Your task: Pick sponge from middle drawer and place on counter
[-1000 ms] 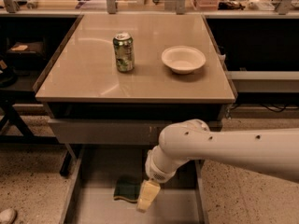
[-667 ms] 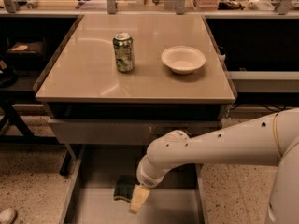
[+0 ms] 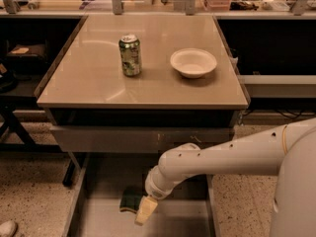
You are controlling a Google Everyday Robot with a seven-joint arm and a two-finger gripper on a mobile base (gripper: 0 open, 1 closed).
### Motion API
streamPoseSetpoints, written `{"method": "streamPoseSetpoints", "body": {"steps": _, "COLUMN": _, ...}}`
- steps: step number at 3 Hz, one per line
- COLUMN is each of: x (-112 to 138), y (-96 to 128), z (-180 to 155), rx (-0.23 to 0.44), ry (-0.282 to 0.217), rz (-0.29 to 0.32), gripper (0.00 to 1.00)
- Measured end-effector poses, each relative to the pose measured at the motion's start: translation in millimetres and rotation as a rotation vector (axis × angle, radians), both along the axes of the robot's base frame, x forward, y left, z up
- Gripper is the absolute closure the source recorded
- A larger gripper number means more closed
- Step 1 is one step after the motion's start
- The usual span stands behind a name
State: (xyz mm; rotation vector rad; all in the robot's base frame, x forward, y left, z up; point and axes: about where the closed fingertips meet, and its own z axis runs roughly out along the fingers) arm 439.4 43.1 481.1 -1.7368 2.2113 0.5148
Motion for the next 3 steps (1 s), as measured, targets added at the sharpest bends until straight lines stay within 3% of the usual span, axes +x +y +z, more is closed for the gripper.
{"method": "streamPoseSetpoints", "body": {"steps": 1, "x": 18, "y": 12, "z": -37, "rx": 0.080, "ry": 0.012, "rz": -0.030, "gripper": 0.00}}
{"method": "streamPoseSetpoints", "body": {"steps": 2, "x": 26, "y": 22, "z": -68, "rx": 0.118, "ry": 0.023, "rz": -0.045, "gripper": 0.00}}
{"method": "streamPoseSetpoints", "body": {"steps": 3, "x": 24, "y": 24, "z": -75, "rx": 0.123, "ry": 0.032, "rz": -0.035, "gripper": 0.00}}
